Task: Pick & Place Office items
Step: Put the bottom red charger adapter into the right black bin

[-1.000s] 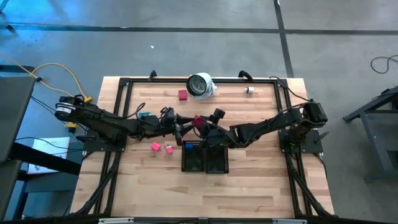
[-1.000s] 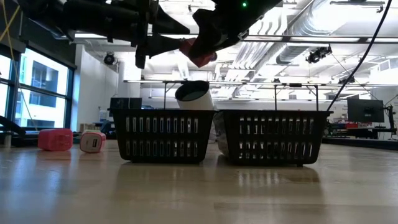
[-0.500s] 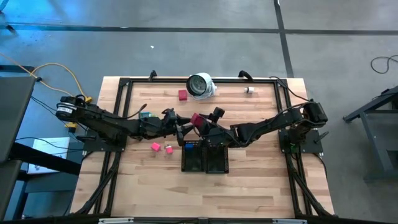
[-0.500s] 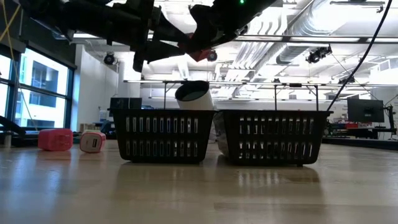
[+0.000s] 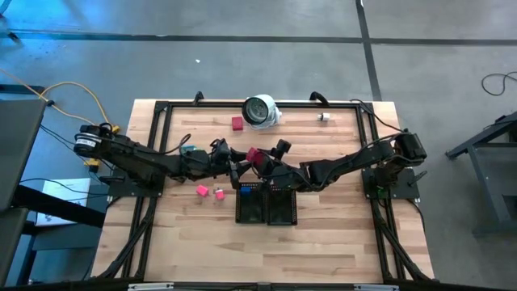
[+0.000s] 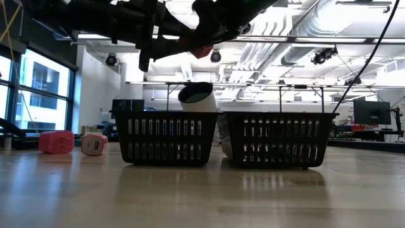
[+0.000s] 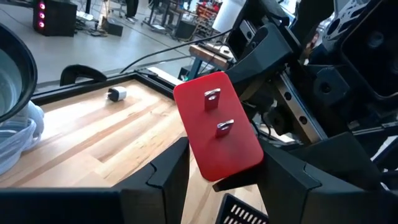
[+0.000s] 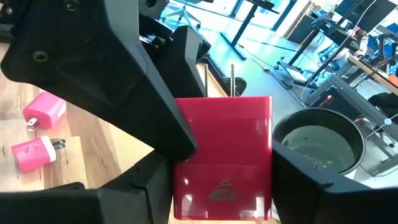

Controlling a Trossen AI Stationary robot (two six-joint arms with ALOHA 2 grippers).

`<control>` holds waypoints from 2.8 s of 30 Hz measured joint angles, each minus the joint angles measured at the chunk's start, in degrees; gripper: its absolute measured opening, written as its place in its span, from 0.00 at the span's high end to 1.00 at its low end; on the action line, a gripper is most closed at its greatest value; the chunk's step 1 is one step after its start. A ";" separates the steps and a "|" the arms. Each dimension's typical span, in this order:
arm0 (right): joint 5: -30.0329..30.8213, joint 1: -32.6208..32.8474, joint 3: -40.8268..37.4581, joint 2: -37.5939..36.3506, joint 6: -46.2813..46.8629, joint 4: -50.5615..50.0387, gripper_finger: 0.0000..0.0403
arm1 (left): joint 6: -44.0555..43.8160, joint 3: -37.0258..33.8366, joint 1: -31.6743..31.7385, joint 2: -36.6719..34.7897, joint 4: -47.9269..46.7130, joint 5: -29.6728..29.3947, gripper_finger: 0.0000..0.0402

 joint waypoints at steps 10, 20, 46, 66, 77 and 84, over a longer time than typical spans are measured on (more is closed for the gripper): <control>-0.63 0.17 0.00 0.04 -0.17 -0.33 0.51 | -1.03 0.00 0.30 0.55 1.16 0.19 0.61; -0.55 0.26 0.00 0.10 -0.43 -0.35 0.51 | -0.18 0.06 0.45 0.55 1.59 -1.18 0.69; -2.94 1.08 0.00 0.07 -0.19 -2.61 0.27 | 10.88 0.12 -0.10 0.48 -0.89 -0.98 0.69; -7.81 2.14 -0.04 -7.82 1.59 -12.98 0.27 | 17.44 0.32 -1.49 0.39 -4.05 2.10 0.70; -16.28 -0.07 -0.07 -11.70 8.37 -23.97 0.27 | 21.54 0.17 -2.01 -1.78 -13.67 10.51 0.70; -30.37 -0.61 -0.28 -12.57 9.79 -20.86 0.27 | 23.61 0.74 -2.47 -7.17 -22.98 16.77 0.70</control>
